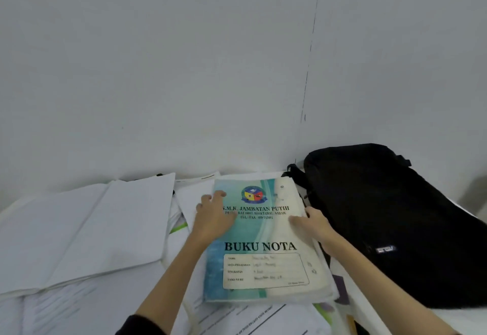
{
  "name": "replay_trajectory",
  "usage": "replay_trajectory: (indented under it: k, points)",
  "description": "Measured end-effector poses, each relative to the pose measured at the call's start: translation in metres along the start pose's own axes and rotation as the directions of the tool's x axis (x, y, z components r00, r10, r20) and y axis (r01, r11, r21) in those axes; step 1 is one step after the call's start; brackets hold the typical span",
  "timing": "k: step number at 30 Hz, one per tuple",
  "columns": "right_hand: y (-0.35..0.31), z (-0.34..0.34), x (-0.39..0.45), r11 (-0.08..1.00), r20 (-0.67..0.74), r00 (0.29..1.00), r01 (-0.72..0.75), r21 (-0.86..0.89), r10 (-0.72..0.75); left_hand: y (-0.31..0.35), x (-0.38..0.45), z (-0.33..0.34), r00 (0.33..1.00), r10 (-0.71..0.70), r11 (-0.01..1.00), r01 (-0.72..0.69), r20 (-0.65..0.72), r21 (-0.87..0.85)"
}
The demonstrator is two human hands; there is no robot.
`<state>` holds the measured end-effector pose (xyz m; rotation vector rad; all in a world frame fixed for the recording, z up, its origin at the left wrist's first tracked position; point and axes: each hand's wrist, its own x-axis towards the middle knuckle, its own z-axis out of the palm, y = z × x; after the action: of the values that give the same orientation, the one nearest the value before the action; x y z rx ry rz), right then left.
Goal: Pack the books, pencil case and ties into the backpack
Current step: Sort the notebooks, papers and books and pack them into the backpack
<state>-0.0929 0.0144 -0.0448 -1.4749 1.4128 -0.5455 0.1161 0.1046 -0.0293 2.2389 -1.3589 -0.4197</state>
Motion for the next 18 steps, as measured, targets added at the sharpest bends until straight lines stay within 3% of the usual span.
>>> replay_trajectory:
  k: [5, 7, 10, 14, 18]
  points:
    - [0.003, 0.012, 0.003, 0.993, -0.115, 0.991, -0.062, 0.097, 0.073, -0.014, 0.009, 0.006, 0.989, -0.145, 0.9, 0.132, 0.001, -0.416]
    - [0.002, 0.01, 0.007, 0.978, -0.104, 0.987, -0.098, 0.185, 0.118, -0.013, 0.009, 0.001, 0.977, -0.182, 0.763, 0.213, 0.114, -0.61]
    - [-0.004, 0.006, 0.003, 0.921, 0.016, 0.99, -0.135, 0.366, 0.139, -0.008, 0.004, -0.01, 0.958, -0.069, 0.507, 0.273, 0.278, -0.817]
    - [-0.038, -0.002, -0.007, 0.863, 0.043, 0.996, 0.05, 0.502, -0.083, 0.01, -0.001, -0.044, 0.992, 0.045, 0.395, 0.091, 0.118, -0.914]
    - [-0.096, -0.016, -0.023, 0.747, -0.079, 0.917, 0.367, 0.554, -0.392, 0.027, -0.011, -0.1, 0.981, 0.163, 0.327, -0.152, -0.103, -0.933]
